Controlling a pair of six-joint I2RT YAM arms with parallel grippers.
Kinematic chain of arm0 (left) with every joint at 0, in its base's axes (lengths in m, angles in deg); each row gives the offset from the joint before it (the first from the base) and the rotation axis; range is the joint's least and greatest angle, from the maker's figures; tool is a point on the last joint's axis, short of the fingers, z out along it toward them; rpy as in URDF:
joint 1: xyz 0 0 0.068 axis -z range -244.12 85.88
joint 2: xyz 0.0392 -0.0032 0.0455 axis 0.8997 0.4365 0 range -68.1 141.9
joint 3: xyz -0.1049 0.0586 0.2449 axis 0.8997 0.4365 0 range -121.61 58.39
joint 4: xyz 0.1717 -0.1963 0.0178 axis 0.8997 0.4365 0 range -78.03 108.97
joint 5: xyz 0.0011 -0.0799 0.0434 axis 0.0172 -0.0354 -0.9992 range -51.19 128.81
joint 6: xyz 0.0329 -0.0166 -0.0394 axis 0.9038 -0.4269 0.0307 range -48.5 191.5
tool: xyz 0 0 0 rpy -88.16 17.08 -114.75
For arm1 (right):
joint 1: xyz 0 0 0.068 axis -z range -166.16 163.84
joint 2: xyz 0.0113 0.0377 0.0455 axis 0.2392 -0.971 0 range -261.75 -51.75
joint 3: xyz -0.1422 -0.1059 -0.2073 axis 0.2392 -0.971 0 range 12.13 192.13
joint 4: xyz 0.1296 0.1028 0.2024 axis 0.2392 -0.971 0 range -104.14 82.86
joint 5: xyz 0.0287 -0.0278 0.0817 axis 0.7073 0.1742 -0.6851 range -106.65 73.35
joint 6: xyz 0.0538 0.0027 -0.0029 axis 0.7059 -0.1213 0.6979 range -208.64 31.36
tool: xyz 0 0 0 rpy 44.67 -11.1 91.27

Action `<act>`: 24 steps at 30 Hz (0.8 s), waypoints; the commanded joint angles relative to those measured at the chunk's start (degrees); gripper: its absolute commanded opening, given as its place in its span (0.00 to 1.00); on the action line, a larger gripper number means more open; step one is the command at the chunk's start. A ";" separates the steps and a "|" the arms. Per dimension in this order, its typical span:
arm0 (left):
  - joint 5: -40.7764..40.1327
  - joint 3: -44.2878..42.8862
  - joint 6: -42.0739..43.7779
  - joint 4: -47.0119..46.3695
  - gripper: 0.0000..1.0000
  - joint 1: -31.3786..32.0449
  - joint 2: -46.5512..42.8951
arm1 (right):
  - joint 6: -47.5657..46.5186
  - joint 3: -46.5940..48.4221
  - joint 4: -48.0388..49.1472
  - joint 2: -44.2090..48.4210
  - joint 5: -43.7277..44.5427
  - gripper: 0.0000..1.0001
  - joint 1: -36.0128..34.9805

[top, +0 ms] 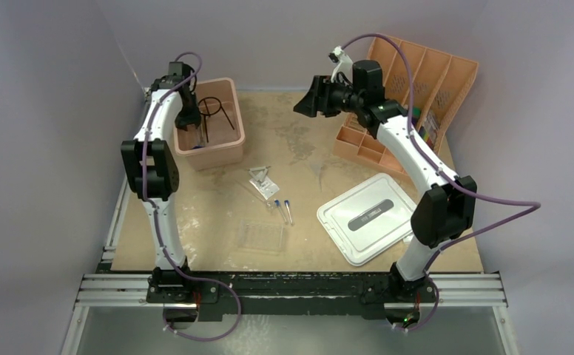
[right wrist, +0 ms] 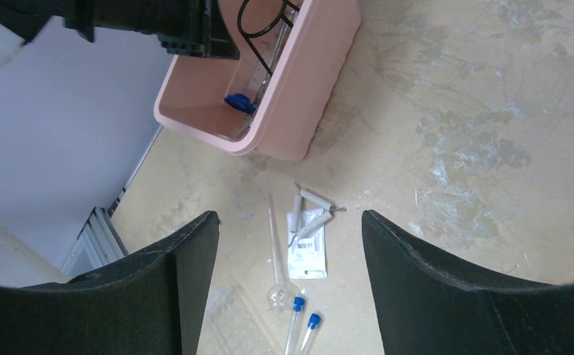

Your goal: Organize the chemistry lab equipment

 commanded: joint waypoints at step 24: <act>4.00 45.32 -9.57 -26.79 0.60 0.21 -59.04 | -21.09 -7.08 -1.57 -5.16 27.27 0.69 -21.46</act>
